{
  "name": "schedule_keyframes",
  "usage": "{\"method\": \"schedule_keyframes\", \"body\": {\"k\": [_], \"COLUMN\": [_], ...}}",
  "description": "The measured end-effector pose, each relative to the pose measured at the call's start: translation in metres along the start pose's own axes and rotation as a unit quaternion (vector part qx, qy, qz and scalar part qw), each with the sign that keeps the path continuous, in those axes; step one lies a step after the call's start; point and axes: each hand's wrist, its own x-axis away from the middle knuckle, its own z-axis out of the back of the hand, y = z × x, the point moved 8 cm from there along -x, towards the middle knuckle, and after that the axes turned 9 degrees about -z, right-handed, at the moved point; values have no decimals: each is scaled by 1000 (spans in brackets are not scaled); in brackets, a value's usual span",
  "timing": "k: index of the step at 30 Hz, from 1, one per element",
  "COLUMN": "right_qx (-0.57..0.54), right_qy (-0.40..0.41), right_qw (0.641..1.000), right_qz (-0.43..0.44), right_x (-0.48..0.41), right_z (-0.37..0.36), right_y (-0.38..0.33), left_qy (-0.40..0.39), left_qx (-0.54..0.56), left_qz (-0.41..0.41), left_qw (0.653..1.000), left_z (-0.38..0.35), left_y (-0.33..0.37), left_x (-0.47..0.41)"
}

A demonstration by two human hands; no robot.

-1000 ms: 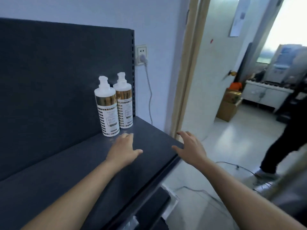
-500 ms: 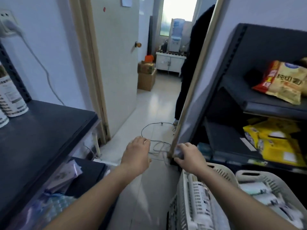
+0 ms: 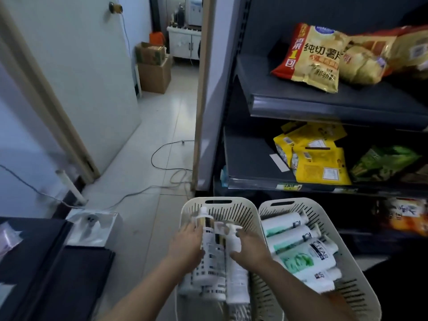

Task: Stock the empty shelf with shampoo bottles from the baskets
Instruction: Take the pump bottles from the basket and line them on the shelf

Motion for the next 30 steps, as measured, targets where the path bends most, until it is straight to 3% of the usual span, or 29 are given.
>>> {"method": "schedule_keyframes", "body": {"k": [6, 9, 15, 21, 25, 30], "right_qx": [-115, -175, -254, -326, -358, -453], "right_qy": [-76, -119, -131, -89, -86, -137], "right_qw": [990, 975, 943, 906, 891, 833], "right_qz": [-20, -70, -170, -254, -264, -287], "right_x": [-20, -35, -76, -100, -92, -73], "right_z": [-38, -63, -133, -175, -159, -147], "right_y": [31, 42, 72, 99, 94, 93], "left_qy": [-45, -66, -45, -33, -42, -64], "left_qx": [82, 148, 251, 305, 369, 500], "left_qz": [31, 74, 155, 216, 219, 212], "left_qw": [995, 984, 954, 927, 902, 837], "left_z": [-43, -66, -104, -129, -125, -120], "left_y": [5, -11, -48, -70, -66, -54], "left_x": [-25, -39, -66, -80, -78, -71]}}
